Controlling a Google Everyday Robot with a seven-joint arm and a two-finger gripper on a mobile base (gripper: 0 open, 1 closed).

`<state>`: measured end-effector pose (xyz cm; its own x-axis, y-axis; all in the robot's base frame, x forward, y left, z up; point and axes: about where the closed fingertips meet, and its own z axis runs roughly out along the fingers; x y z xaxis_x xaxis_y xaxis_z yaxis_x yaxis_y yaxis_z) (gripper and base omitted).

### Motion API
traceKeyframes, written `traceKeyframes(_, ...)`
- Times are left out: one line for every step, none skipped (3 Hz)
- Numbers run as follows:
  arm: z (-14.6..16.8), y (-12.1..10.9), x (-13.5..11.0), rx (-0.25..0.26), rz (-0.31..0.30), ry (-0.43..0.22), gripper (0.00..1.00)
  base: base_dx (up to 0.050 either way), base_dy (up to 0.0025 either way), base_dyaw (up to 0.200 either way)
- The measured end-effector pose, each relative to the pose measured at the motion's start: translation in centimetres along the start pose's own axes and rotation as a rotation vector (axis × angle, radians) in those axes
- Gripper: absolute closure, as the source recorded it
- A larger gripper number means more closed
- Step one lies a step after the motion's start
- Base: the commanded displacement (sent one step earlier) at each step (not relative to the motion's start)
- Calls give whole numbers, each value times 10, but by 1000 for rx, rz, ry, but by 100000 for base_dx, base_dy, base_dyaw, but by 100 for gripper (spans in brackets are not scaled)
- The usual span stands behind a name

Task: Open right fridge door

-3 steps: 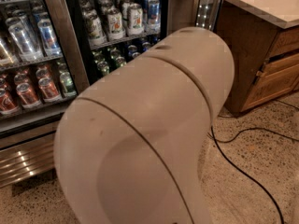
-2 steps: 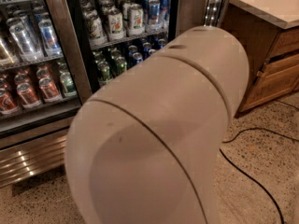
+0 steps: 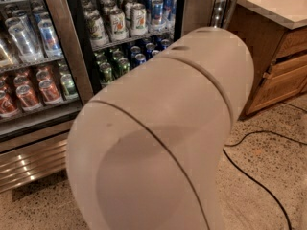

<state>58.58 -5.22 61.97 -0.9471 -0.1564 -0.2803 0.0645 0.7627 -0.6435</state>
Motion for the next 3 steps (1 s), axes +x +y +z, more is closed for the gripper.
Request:
traceKeyframes(16, -7, 8, 5, 26, 47, 100, 0, 0, 0)
traceKeyframes(56, -29, 44, -35, 163, 183, 100, 0, 0, 0)
traceKeyframes(57, -29, 42, -35, 163, 183, 100, 0, 0, 0)
